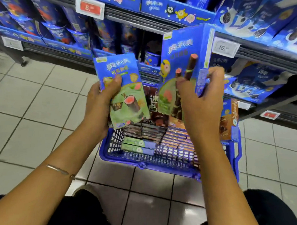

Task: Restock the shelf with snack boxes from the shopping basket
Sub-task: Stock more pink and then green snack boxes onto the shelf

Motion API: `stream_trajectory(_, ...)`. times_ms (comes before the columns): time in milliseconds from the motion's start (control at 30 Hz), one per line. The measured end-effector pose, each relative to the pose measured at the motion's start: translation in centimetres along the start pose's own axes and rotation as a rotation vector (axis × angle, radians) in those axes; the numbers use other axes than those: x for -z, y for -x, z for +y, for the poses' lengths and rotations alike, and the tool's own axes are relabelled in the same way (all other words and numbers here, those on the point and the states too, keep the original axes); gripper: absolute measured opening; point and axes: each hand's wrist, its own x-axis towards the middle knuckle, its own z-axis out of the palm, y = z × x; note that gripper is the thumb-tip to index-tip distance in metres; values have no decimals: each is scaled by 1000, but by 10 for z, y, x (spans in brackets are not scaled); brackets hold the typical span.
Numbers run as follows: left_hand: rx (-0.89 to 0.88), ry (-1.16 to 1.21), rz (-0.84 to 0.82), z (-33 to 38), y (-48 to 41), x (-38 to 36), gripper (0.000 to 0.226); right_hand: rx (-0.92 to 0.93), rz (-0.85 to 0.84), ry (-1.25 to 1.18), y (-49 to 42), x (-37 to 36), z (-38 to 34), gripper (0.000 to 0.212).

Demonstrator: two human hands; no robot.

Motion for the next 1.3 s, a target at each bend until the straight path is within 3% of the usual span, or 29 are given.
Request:
stream_trajectory(100, -10, -139, 160, 12, 21, -4, 74, -75, -166, 160, 9, -23, -37, 32)
stream_trajectory(233, 105, -255, 318, 52, 55, -10, 39, -30, -364, 340, 35, -53, -113, 38)
stream_trajectory(333, 193, -226, 310, 125, 86, -16, 37, 62, -413, 471, 33, -56, -198, 43)
stream_trajectory(500, 63, -84, 299, 316, 136, -55, 63, 8, -389, 170, -19, -42, -372, 42)
stream_trajectory(700, -127, -87, 203, 536, 163, -81, 71, -5, -405, -10, -88, -44, -554, 37)
stream_trajectory(833, -282, -118, 187, 647, 171, -91, 72, -7, -471, -133, -126, -52, -650, 26)
stream_trajectory(933, -368, -68, 118, 713, 175, -100, 53, 33, -475, -256, -145, -52, -707, 26)
stream_trajectory(1033, -427, 8, 35, 765, 178, -111, 65, 91, -464, -340, -161, -45, -749, 33)
stream_trajectory(1300, -551, -20, -174, 846, 158, -133, 55, 151, -440, -417, -209, -32, -810, 37)
